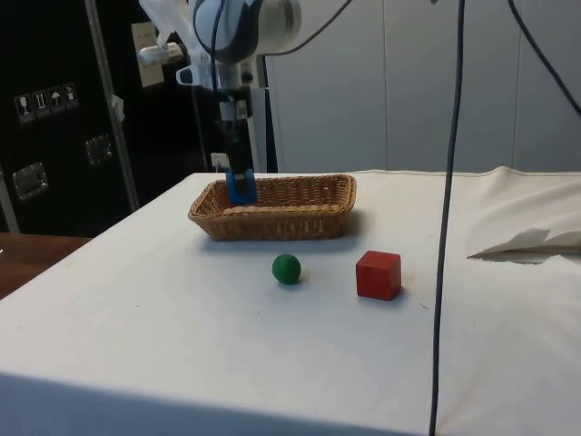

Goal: Place all non-red objects into the basket.

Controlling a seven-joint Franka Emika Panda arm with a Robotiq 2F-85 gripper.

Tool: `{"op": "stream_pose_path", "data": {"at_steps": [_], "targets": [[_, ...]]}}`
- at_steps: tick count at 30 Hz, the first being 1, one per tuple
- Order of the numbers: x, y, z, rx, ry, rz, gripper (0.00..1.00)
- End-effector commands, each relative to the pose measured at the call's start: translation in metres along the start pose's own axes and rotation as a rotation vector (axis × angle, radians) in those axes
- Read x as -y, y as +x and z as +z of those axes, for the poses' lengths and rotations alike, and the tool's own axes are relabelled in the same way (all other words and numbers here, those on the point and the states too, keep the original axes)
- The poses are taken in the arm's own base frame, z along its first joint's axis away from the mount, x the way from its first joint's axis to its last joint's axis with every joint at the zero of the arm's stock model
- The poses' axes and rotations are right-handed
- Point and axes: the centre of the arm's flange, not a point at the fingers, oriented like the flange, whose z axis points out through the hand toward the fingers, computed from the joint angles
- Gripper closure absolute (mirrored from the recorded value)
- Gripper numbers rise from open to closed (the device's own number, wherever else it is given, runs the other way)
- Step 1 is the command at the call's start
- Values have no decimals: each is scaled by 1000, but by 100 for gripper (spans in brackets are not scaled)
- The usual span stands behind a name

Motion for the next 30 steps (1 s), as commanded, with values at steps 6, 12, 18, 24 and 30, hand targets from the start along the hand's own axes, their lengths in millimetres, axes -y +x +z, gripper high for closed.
{"op": "stream_pose_path", "data": {"at_steps": [6, 12, 18, 24, 30], "targets": [[-4, 0, 18, -12, -18, 1, 100], [-8, 3, 28, -24, -26, 2, 100], [-7, 4, 29, -23, -28, 2, 78], [-7, 4, 30, -21, -28, 1, 10], [-7, 4, 30, -21, -29, 3, 0]]}}
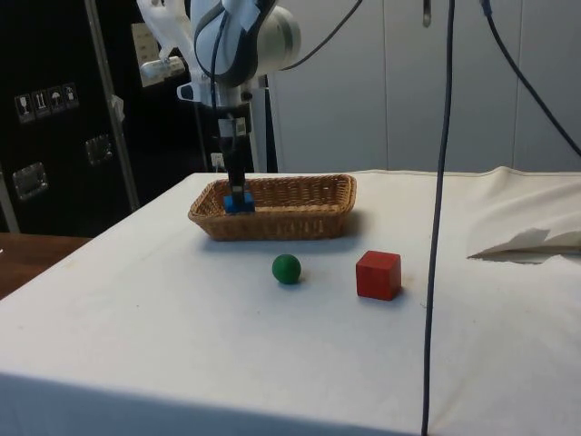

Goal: Place all non-red objects into the basket.

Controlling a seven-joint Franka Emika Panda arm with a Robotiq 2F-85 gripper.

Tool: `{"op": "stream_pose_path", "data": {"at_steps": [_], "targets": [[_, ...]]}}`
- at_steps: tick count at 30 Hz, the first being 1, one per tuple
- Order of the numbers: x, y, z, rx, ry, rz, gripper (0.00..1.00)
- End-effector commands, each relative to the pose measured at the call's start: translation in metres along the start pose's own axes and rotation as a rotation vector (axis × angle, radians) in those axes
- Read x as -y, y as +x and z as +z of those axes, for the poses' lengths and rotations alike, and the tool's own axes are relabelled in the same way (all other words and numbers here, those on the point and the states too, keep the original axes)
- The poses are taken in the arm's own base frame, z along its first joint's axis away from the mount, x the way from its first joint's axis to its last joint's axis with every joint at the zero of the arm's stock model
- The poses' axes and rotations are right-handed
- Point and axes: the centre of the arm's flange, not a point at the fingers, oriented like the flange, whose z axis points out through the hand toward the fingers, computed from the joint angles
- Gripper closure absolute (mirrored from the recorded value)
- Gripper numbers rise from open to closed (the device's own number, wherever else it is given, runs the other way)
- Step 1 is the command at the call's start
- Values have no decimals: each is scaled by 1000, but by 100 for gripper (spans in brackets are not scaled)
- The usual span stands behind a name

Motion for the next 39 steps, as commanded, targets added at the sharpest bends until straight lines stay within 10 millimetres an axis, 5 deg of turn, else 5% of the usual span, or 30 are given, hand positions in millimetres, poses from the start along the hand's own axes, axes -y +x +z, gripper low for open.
{"op": "stream_pose_path", "data": {"at_steps": [1, 21, 28, 39], "targets": [[0, 0, 0, -3, 0, 2, 0], [-3, -15, -59, -21, 26, 10, 0], [11, -24, -90, -21, 44, -1, 0], [25, -23, -111, -20, 79, -25, 0]]}}
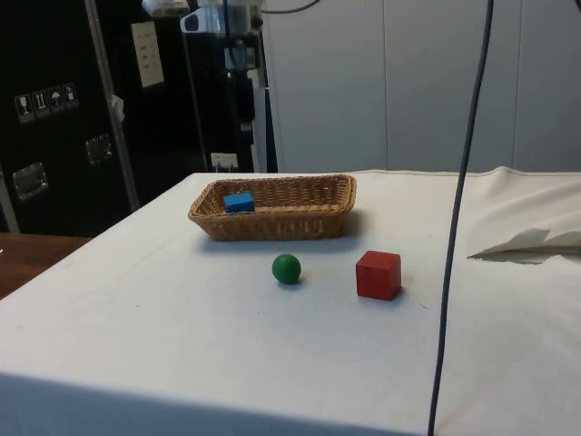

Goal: Place all non-red objects into the basket.

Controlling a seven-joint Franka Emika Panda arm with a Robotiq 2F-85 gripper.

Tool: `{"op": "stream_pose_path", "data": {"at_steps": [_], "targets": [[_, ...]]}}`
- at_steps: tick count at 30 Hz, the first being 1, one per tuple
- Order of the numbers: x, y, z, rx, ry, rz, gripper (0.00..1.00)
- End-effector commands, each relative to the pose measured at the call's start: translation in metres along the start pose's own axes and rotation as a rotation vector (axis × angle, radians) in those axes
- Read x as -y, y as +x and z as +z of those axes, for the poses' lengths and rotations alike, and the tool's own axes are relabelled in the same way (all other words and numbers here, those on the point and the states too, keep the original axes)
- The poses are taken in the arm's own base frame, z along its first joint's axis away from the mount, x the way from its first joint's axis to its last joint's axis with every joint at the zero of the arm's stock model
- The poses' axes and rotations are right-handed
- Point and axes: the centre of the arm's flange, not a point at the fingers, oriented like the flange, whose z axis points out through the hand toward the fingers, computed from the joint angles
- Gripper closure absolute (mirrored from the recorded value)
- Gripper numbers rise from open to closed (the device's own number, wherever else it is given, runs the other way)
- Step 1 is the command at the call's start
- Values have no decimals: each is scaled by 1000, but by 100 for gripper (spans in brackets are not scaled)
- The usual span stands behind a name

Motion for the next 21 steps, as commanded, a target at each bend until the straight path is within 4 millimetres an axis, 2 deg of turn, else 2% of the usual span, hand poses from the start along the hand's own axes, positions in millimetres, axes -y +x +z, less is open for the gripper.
{"op": "stream_pose_path", "data": {"at_steps": [1, 21], "targets": [[5, -1, -4, 8, -3, -4, 0], [47, -1, -26, 10, 48, -58, 0]]}}
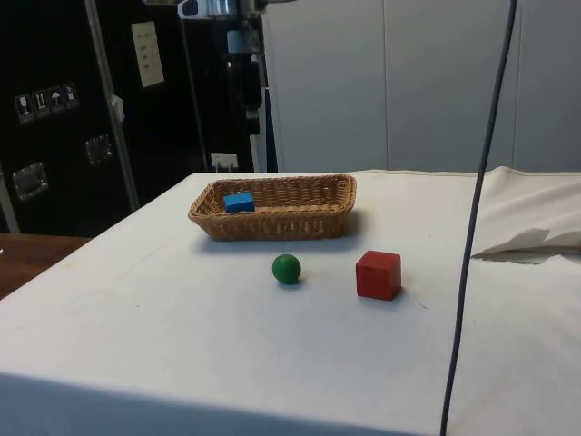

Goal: Place all non-red objects into the basket.

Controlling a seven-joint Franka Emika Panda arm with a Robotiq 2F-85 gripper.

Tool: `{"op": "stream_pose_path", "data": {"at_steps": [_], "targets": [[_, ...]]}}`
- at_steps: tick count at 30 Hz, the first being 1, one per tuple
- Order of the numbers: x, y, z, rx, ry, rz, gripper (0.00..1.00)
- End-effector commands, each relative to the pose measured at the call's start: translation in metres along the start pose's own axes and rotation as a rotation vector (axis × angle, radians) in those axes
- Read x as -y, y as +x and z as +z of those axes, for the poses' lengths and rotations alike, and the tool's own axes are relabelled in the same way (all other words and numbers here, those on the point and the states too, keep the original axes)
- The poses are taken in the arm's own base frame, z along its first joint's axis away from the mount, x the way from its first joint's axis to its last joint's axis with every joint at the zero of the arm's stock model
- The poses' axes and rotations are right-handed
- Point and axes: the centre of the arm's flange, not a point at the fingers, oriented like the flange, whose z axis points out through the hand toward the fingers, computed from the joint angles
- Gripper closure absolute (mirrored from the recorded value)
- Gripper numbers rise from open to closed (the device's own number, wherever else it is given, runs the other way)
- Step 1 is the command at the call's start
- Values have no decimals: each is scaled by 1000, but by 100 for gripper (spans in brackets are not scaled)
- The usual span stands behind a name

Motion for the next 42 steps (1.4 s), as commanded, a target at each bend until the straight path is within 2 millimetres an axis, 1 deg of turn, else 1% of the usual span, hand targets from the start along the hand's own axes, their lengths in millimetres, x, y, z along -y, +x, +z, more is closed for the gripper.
{"op": "stream_pose_path", "data": {"at_steps": [1, 5, 6, 8, 13, 14, 18, 20, 21, 22, 30, 31, 34, 35, 39, 40, 42], "targets": [[7, 0, -3, 4, -4, -4, 0], [18, 0, -7, 2, 5, -14, 0], [14, 0, -5, -3, 11, -13, 0], [26, -2, -12, -3, 8, -19, 0], [41, -6, -19, -14, 10, -26, 0], [39, -5, -18, -19, 23, -27, 0], [52, -8, -22, -15, 2, -30, 0], [54, -9, -23, -14, -1, -32, 0], [58, -10, -23, -12, -6, -33, 0], [57, -10, -22, -10, 12, -36, 0], [75, -15, -20, -3, -41, -42, 0], [72, -14, -19, -1, -20, -43, 0], [85, -15, -18, -2, -52, -47, 0], [85, -15, -18, -2, -52, -47, 0], [97, -13, -14, -4, -47, -48, 0], [95, -13, -14, 0, -35, -51, 0], [101, -12, -12, -3, -43, -46, 0]]}}
